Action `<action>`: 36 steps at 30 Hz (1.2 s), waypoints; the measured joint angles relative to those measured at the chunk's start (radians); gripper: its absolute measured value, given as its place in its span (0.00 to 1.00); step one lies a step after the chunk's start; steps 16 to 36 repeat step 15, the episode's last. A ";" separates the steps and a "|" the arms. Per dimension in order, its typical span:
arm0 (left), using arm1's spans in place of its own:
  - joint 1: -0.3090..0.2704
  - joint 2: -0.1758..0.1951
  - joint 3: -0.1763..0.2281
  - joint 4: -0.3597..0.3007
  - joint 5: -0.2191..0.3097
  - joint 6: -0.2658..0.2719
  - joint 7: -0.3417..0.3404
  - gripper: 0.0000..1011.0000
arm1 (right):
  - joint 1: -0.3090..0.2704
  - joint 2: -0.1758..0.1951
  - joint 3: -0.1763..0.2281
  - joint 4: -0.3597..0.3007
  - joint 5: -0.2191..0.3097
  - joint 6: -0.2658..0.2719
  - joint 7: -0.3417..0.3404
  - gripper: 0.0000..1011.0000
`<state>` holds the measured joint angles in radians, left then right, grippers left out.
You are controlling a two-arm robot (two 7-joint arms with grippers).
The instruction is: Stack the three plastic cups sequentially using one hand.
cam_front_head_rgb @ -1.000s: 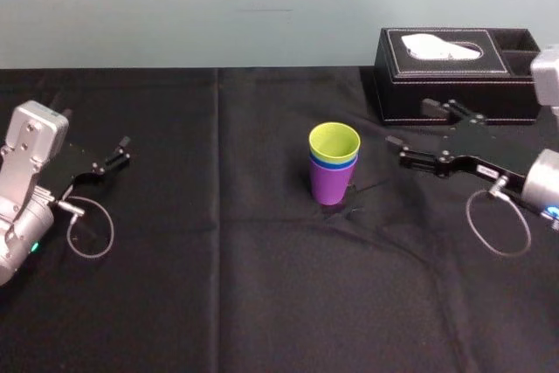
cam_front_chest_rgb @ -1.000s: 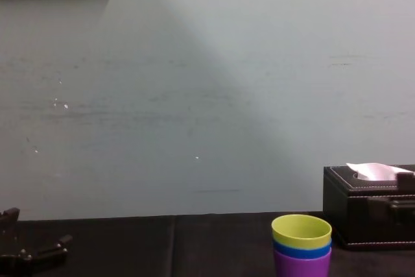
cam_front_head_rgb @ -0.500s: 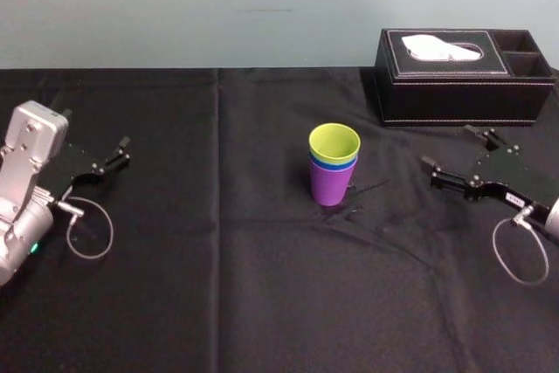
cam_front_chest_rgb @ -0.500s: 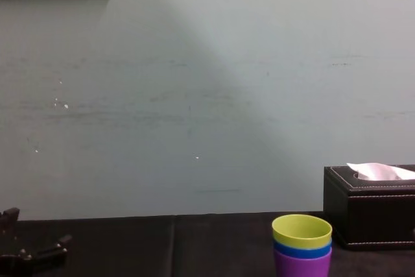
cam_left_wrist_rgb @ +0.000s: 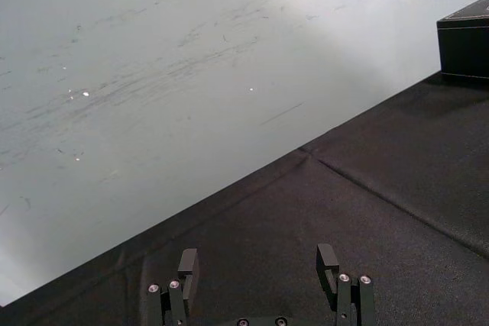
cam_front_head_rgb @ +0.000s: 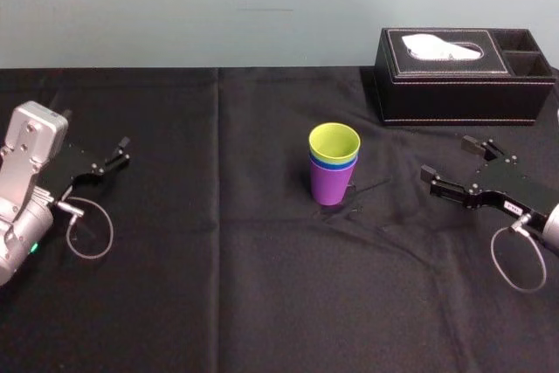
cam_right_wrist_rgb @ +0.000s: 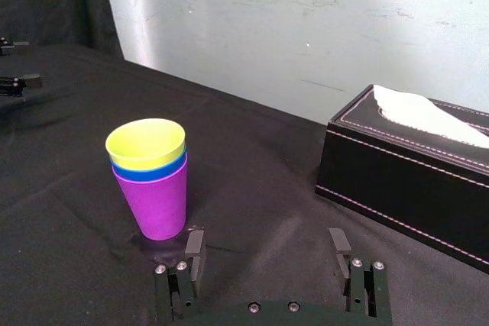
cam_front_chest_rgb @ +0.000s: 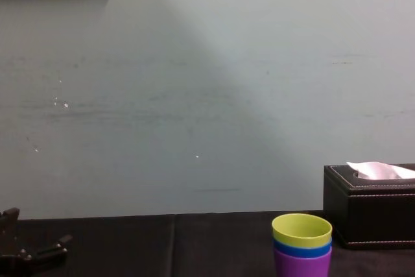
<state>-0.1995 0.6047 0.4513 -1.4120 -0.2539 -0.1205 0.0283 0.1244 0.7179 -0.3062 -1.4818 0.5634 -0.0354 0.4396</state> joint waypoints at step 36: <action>0.000 0.000 0.000 0.000 0.000 0.000 0.000 1.00 | 0.001 0.002 -0.001 -0.004 0.000 0.001 -0.001 0.99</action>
